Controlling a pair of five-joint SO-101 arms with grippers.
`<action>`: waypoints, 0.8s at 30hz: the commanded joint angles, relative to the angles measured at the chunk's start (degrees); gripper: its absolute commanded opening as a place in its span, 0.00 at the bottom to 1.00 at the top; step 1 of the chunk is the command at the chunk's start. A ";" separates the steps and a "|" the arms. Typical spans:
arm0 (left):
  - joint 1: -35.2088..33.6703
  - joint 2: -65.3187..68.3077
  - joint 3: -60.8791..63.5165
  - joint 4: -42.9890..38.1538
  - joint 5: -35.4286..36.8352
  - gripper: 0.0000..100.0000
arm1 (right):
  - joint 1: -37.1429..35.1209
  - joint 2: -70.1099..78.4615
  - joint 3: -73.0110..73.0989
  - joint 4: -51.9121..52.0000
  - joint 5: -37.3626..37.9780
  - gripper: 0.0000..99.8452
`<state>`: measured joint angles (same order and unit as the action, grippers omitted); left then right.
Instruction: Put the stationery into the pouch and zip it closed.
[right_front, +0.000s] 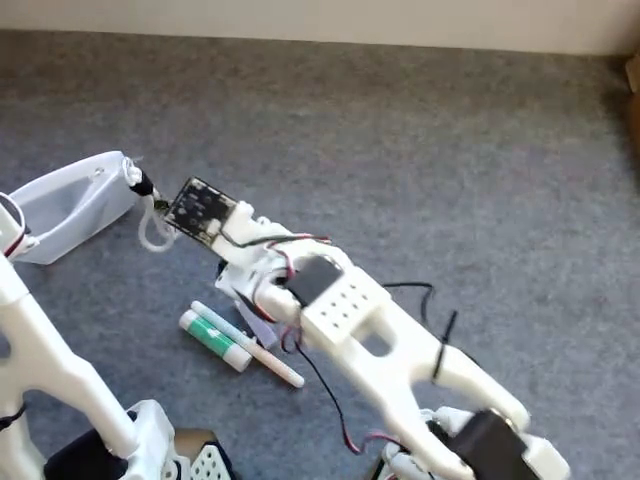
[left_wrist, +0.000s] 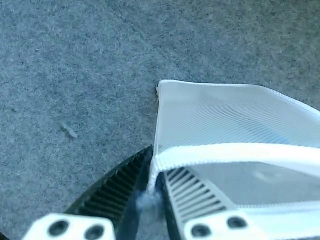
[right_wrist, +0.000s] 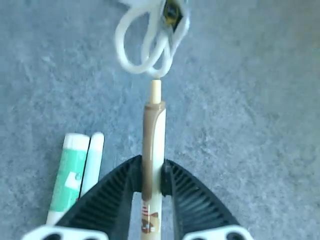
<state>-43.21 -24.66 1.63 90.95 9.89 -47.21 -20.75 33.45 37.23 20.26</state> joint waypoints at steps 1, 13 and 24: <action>-0.13 0.31 0.13 -0.62 0.79 0.01 | -1.19 -7.25 2.51 -7.96 -5.19 0.00; 0.40 0.31 0.13 -0.70 0.79 0.01 | -2.68 -10.24 9.98 -20.97 -11.34 0.01; 6.37 0.31 0.04 -1.05 0.79 0.01 | -3.21 -23.60 9.80 -20.97 -19.52 0.01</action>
<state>-39.34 -24.66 1.63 90.86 10.07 -50.02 -36.92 44.35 17.80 3.38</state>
